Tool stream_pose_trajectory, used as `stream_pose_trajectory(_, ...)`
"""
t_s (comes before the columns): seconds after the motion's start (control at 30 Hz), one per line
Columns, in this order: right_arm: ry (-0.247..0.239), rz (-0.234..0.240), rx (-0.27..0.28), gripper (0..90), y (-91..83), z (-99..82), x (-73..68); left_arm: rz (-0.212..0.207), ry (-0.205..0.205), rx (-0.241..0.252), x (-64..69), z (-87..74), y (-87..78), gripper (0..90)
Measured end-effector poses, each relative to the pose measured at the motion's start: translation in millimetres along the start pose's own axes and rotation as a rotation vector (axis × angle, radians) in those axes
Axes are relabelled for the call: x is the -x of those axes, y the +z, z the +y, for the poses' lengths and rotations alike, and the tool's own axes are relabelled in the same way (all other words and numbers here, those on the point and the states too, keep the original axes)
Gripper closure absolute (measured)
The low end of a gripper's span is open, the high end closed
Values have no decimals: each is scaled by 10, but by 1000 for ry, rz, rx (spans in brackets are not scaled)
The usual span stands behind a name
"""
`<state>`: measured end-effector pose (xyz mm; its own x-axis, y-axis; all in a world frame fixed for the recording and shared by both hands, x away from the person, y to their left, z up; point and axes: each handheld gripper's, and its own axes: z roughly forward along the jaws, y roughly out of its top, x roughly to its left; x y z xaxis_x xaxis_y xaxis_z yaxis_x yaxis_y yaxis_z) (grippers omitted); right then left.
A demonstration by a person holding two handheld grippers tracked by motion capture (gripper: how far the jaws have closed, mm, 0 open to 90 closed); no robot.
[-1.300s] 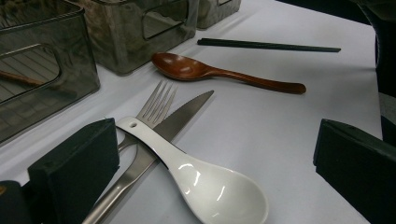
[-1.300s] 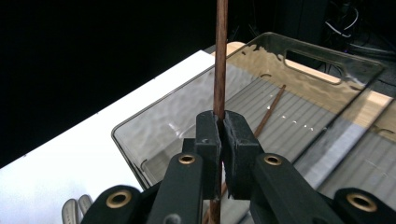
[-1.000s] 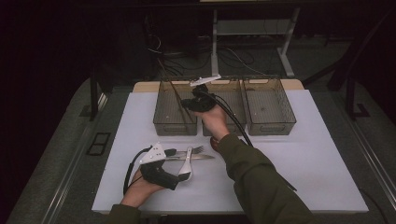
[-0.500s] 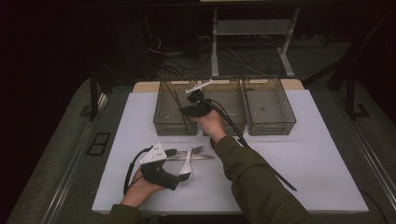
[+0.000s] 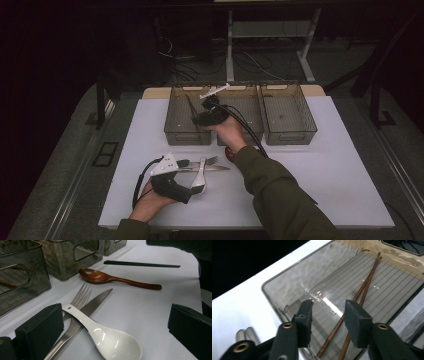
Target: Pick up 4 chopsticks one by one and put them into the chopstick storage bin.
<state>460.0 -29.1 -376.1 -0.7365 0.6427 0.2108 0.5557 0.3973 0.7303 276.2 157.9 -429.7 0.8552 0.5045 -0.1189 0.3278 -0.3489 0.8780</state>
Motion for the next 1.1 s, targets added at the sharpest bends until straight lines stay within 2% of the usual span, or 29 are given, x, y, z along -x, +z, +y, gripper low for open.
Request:
stream_pose_trajectory(0.17,-27,20,3,514,-161,-11,4,2,5,-3,-4,-1,0,0)
stream_pose_trajectory(0.53,-18,68,65,471,-561,-149,114,6,-3,-7,-1,-7,8,0)
stream_pose_trajectory(1.1,-35,83,121,440,-1084,-507,210,12,-3,-13,-4,-13,8,0)
